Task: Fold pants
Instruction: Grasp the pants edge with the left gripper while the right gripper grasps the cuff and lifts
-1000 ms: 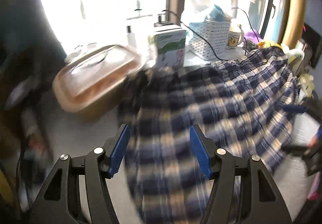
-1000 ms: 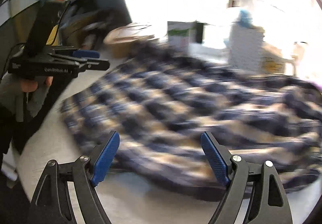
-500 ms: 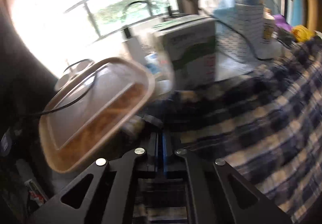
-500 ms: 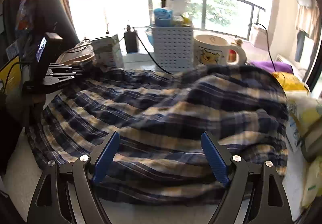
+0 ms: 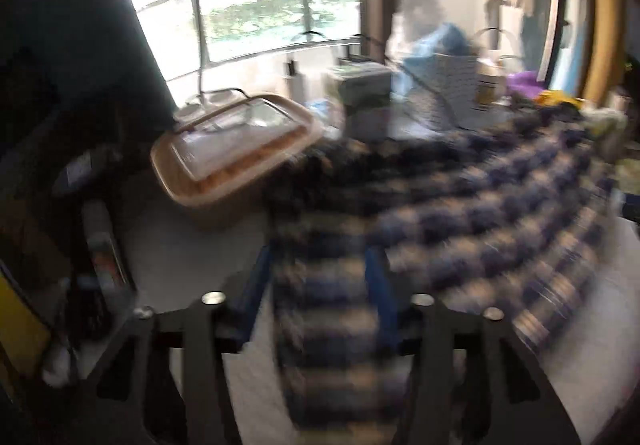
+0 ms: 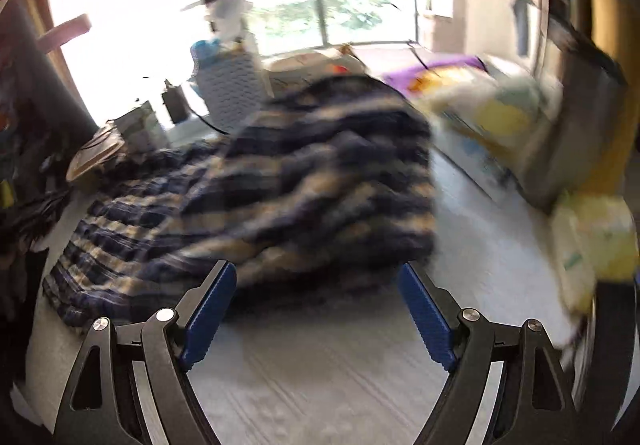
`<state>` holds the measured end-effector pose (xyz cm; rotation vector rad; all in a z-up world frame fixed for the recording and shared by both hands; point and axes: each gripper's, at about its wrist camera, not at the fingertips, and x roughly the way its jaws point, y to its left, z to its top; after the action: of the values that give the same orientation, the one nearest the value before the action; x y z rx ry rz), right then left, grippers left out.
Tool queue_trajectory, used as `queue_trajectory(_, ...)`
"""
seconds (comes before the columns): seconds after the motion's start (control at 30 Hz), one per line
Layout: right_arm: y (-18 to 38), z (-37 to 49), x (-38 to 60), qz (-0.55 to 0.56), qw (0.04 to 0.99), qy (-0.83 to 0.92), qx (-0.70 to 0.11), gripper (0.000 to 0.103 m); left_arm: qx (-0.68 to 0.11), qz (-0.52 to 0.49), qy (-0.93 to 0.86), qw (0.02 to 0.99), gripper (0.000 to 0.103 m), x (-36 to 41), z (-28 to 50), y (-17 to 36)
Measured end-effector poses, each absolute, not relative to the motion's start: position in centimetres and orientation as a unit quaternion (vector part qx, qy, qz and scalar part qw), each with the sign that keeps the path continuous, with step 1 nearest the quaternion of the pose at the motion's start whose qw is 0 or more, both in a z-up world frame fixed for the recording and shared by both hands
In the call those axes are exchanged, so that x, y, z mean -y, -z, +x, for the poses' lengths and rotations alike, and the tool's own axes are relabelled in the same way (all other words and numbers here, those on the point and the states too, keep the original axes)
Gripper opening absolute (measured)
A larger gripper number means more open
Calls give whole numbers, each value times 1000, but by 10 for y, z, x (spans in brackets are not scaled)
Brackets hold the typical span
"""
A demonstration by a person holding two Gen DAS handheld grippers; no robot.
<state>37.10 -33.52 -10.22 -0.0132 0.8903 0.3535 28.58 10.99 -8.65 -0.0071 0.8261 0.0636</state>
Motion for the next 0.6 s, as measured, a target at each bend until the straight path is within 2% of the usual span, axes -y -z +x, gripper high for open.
queue_trajectory(0.2,130,369,348,20,875,-159,-456,85,-430,-24,19,902,53,-73,237,102)
queue_trajectory(0.37,132,388,355,67,881,-144,-446,85,-440,-41,61,895,54,-45,221,105)
queue_trajectory(0.43,133,401,358,93,881,-146,-440,85,-438,-44,83,894,62,-31,220,105)
queue_trajectory(0.5,136,413,356,117,878,-147,-441,73,-437,-41,101,893,71,-18,219,105)
queue_trajectory(0.53,136,418,355,117,879,-141,-440,59,-440,-35,109,891,73,-11,220,107)
queue_trajectory(0.57,136,421,354,121,877,-143,-442,40,-442,-26,116,889,73,-4,222,109)
queue_trajectory(0.6,136,424,353,130,873,-154,-444,31,-442,-20,120,889,73,0,225,111)
